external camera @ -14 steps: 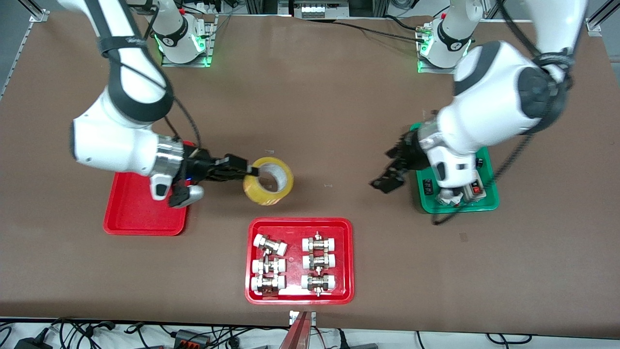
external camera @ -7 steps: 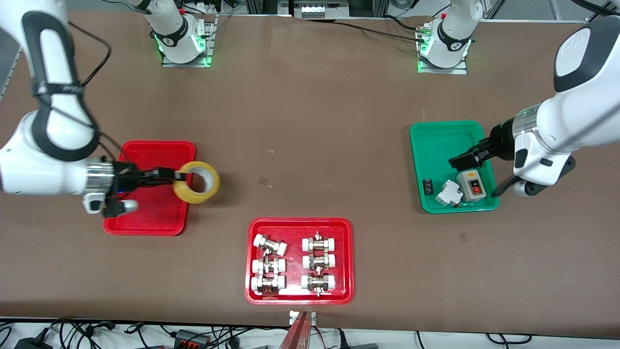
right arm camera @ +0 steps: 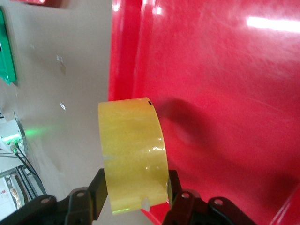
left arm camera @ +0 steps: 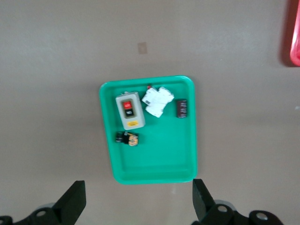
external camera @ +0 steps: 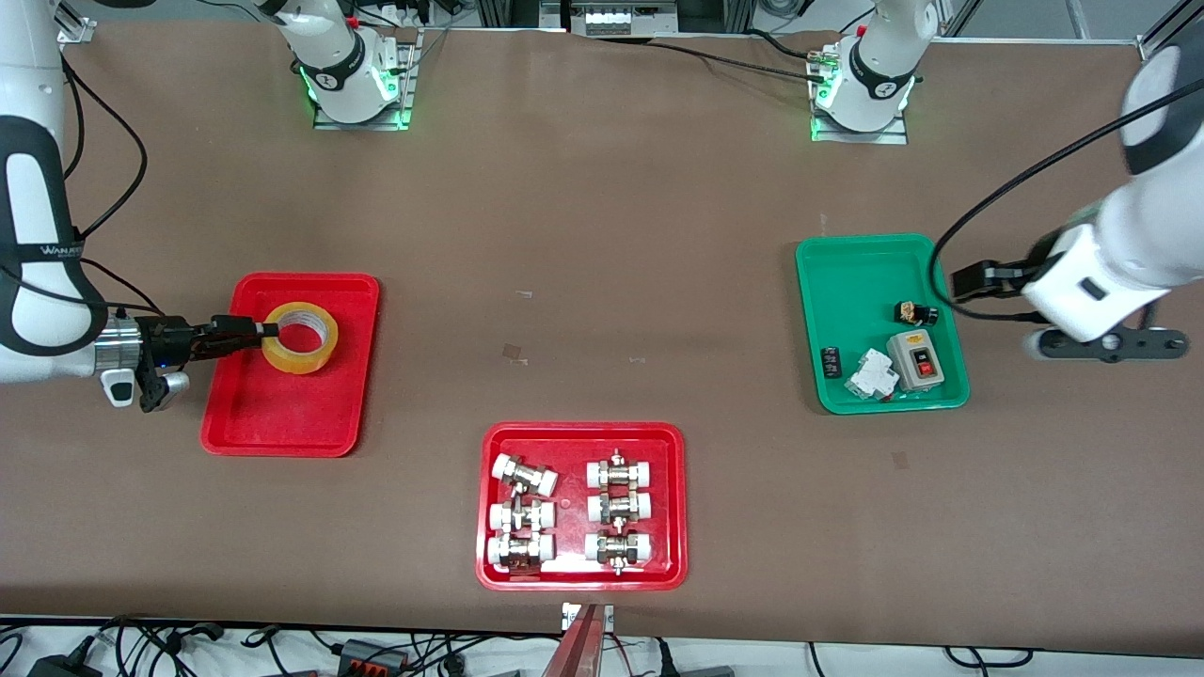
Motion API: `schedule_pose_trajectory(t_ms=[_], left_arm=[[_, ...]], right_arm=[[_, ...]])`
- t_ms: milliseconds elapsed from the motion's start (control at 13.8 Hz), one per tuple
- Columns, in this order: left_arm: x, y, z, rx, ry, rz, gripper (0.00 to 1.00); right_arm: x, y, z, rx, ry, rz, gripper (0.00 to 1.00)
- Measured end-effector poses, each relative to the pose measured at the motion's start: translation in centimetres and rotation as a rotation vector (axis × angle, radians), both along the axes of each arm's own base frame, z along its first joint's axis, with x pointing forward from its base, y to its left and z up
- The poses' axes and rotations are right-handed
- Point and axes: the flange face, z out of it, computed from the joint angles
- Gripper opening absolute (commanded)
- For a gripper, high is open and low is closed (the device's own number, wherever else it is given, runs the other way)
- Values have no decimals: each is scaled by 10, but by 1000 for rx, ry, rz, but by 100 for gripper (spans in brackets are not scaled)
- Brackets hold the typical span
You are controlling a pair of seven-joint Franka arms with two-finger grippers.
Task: Left arm passes tape to right arm into tray
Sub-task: 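Lower the tape into the empty red tray with the right gripper, then open the right gripper and draw it back from the tape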
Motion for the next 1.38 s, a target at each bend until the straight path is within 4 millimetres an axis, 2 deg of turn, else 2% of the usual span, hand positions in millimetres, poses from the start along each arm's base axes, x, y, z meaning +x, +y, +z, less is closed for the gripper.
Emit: schedule_pose_trajectory(t_ms=[73,145,218,291,436,582,800,945,1164,1382], left_arm=[[0,9,0,18,-1,0,100],[1,13,-1,45,0,10,100],[2,15,-2,69,0,21,100],[1,15,0,76,-2,27,100],[-9,15,15,71,-21,35,100],[-28,10,31,38,-64,35,100],[-69,15,27,5,-119,56,100],[-81,15,29,5,-127,58,100],[-79,14,27,4,-130,54,100],[-77,16,25,3,-128,56,100]], right_arm=[[0,1,-5,-6,0,15,12],[1,4,-8,-23,-3,35,39],[3,9,-8,-42,-10,57,85],[7,14,-5,-56,-18,78,100],[11,23,-3,-89,-30,117,100],[18,33,-3,-154,-60,173,100],[34,54,18,-265,-145,269,100],[44,72,51,-349,-206,329,100],[50,96,127,-527,-247,270,100],[29,120,214,-624,-227,100,100]])
